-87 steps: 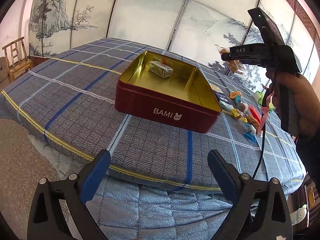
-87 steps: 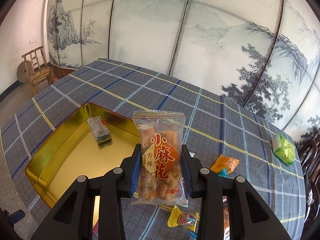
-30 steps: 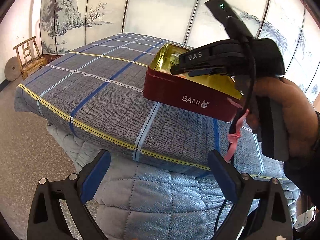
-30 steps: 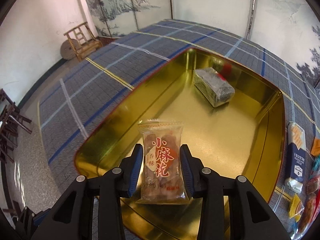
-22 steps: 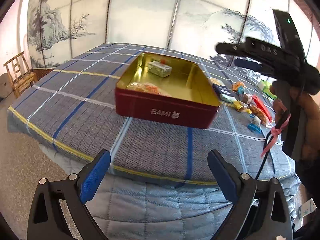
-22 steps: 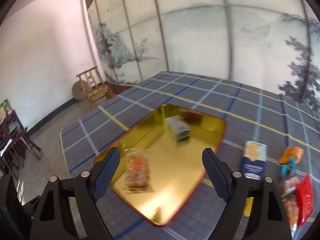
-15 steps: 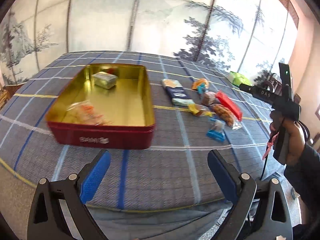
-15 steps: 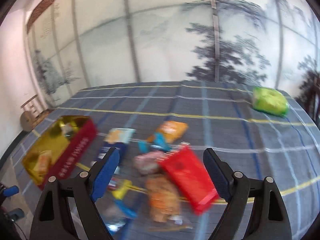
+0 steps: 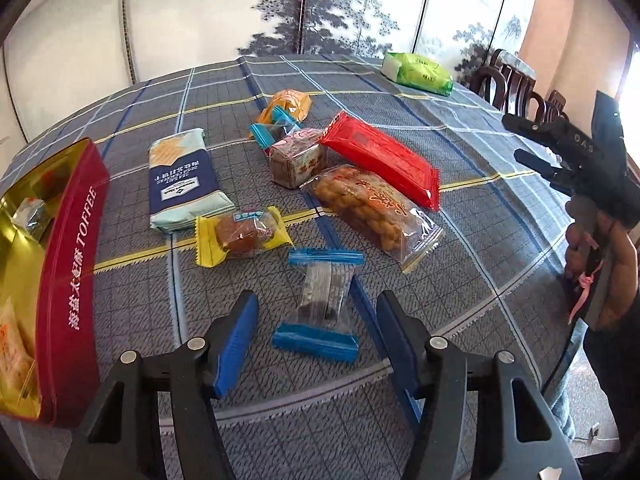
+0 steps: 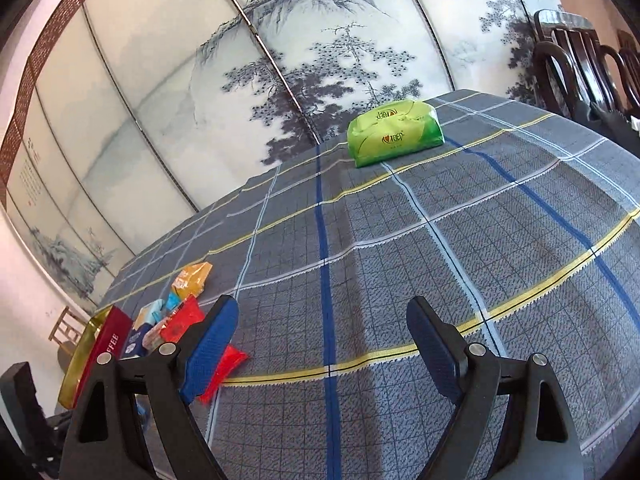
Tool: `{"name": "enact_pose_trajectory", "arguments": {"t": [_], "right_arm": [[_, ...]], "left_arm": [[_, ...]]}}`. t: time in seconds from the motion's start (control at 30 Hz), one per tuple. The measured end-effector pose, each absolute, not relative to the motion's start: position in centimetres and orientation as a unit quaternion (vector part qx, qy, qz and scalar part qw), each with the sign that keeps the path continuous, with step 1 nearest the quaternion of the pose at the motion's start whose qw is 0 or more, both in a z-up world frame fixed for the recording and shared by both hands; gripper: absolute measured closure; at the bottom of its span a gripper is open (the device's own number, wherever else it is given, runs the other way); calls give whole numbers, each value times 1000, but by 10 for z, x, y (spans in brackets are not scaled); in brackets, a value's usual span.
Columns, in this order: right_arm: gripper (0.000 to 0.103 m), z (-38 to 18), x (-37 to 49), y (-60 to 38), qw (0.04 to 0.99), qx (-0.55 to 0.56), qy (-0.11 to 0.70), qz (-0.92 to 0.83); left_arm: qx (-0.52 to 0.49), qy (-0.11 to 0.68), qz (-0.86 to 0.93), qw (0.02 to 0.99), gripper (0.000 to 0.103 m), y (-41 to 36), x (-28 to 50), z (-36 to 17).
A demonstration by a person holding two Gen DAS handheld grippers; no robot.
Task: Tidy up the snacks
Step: 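Grasp the blue-clipped clear bag with the left gripper, then carry the blue-clipped bag over the tin and release it inside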
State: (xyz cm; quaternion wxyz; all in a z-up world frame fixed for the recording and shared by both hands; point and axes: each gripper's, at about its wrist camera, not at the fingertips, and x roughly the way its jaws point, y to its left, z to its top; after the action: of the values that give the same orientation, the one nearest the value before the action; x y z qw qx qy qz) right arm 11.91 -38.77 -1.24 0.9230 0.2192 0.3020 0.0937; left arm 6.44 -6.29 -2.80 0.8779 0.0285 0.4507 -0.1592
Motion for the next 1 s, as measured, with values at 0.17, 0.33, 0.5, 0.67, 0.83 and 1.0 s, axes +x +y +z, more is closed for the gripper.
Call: {"name": "enact_pose_trajectory", "arguments": {"t": [0.17,0.33,0.5,0.67,0.83,1.0], "right_arm": [[16,-28,122,-405,904,275,316,89],[16,-32,126,-405,897,280,326,100],[16,-34,126,-405,896,282,327,102],[16,-35,127,-407,895,286,330,95],[16,-37,131,-407,892,284,340,91],[16,-38,131,-408,891,285,343,87]], "left_arm": [[44,455,-162,875,61,-72,76,-30],[44,451,-168,875,83,-77,74,-26],[67,419,-165,891,83,-89,60,-3],[79,391,-122,909,83,-84,60,21],[79,377,-86,919,83,-66,65,33],[75,372,-54,924,83,-45,69,39]]}}
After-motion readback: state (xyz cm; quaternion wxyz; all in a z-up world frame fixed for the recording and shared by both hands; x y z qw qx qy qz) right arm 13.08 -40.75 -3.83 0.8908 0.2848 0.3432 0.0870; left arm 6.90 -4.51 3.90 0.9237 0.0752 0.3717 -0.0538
